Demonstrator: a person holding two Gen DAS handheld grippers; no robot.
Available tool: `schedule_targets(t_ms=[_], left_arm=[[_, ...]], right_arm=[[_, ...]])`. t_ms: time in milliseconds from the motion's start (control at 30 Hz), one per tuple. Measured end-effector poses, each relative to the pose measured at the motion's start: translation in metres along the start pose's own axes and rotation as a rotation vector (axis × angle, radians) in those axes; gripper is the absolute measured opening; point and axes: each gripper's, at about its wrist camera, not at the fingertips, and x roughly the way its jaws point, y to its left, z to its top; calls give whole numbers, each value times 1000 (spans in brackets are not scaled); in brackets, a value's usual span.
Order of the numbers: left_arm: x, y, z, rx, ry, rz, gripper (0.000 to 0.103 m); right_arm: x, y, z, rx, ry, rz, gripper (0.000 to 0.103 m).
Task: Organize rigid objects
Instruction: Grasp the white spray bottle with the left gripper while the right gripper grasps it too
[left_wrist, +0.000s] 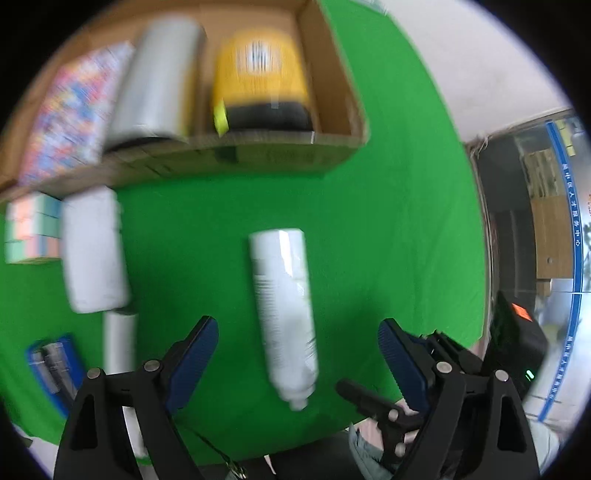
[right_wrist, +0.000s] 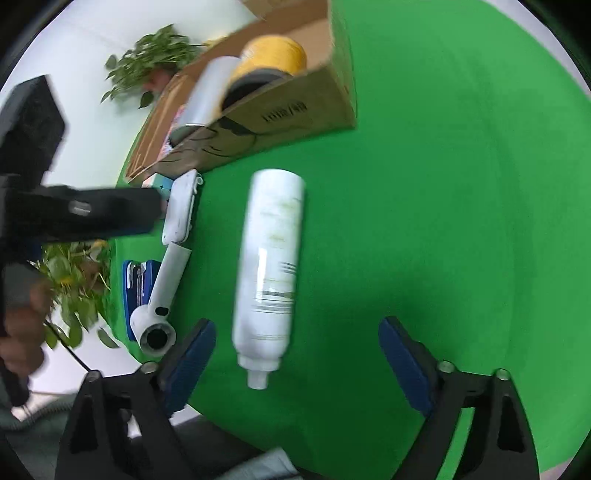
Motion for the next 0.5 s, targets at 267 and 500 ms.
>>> schedule_targets(t_ms=[267, 500], left_arm=[[66, 23, 20, -43, 110, 78, 44], [69, 29, 8, -82, 126, 40, 43]], right_arm=[[55, 20, -10, 31, 56, 110, 69], [72, 28, -13, 43, 62, 106, 44]])
